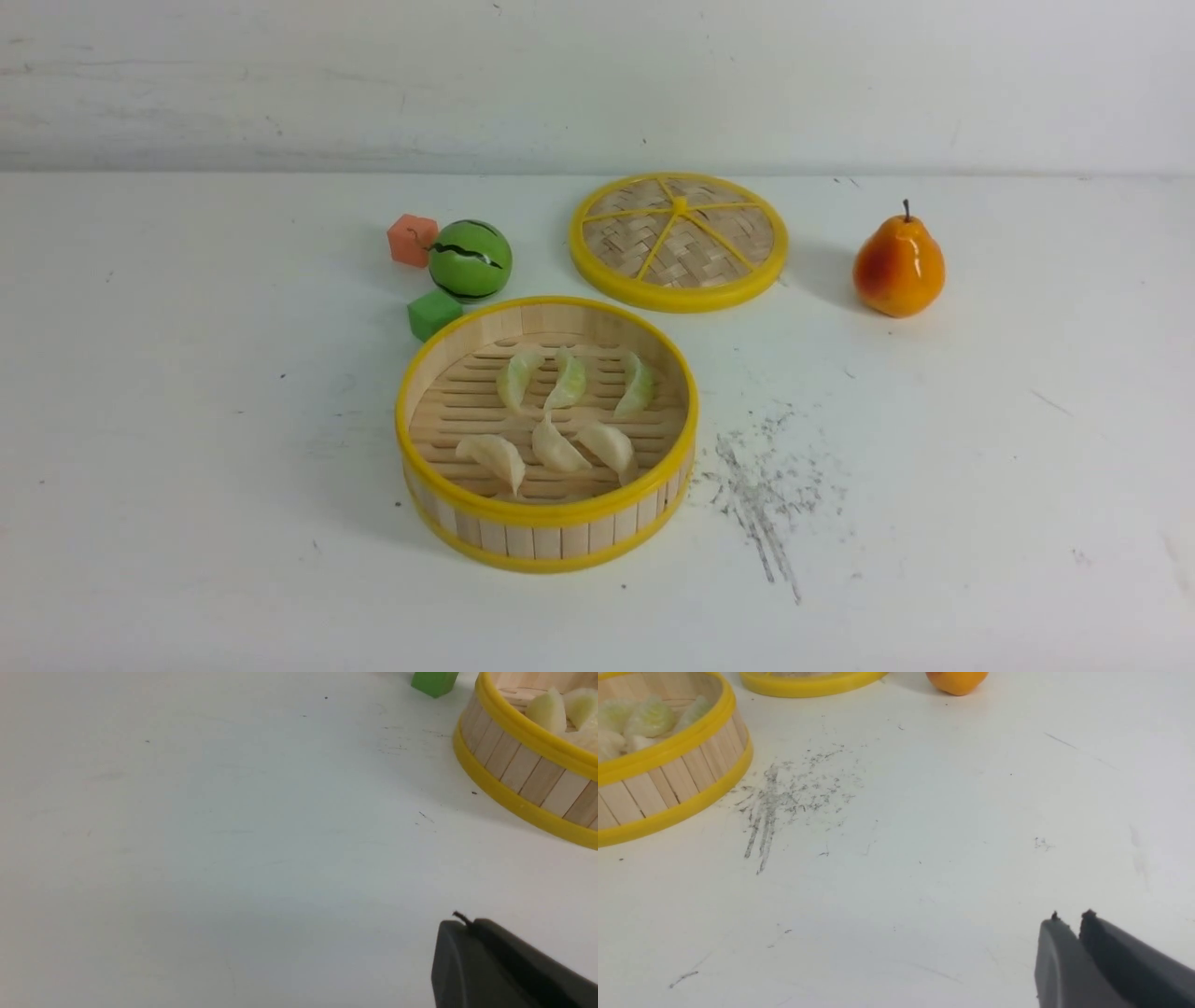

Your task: Put the dumplings into the steamer on the white table.

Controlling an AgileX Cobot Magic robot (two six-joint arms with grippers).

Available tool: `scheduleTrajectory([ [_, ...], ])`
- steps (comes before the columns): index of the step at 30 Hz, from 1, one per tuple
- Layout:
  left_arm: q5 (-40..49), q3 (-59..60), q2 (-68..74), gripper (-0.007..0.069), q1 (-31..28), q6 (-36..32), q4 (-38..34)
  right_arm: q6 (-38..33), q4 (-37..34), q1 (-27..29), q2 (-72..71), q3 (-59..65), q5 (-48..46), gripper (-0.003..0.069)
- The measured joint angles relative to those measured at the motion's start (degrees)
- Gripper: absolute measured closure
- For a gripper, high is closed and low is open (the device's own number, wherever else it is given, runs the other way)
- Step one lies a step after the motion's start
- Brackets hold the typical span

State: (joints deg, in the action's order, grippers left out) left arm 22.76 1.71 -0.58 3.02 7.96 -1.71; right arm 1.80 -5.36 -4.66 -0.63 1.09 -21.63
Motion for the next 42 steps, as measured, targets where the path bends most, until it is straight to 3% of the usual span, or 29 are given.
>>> scheduleTrajectory([
  [42,0.0,0.0,0.0,0.0629,0.0,-0.1,0.0,0.0,-0.1,0.0,0.0,0.0,0.0,0.054],
])
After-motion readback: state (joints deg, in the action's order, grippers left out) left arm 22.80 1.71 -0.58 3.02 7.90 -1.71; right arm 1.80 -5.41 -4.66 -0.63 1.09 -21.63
